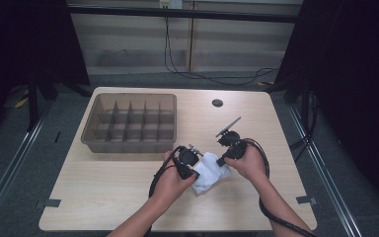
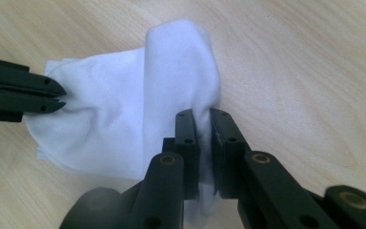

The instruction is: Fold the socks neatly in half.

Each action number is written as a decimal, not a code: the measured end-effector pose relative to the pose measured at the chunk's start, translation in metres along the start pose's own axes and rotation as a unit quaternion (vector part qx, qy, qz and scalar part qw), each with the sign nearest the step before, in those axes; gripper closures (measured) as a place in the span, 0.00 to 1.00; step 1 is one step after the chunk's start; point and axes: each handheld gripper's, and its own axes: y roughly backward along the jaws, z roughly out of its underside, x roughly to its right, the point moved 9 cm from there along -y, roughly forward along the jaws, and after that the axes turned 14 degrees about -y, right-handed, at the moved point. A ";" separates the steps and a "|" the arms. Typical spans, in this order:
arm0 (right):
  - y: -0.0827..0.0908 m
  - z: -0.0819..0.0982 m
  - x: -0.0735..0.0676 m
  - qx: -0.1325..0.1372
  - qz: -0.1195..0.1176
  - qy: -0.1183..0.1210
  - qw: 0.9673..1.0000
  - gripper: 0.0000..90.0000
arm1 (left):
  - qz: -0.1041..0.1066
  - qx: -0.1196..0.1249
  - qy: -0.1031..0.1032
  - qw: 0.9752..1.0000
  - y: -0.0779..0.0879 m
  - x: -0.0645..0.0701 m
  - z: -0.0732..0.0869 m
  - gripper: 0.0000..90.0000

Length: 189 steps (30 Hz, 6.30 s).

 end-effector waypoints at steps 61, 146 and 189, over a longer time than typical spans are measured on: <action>-0.020 0.011 -0.022 -0.029 -0.013 0.008 0.999 0.92 | 0.009 -0.005 0.007 1.000 -0.002 -0.003 0.004 0.89; 0.013 0.002 -0.029 -0.020 -0.028 0.006 0.999 0.95 | -0.002 0.014 0.043 0.999 -0.028 -0.006 0.005 0.83; -0.023 0.010 -0.048 -0.028 -0.024 0.034 0.999 0.84 | -0.050 -0.004 0.033 0.998 0.015 -0.038 0.046 0.45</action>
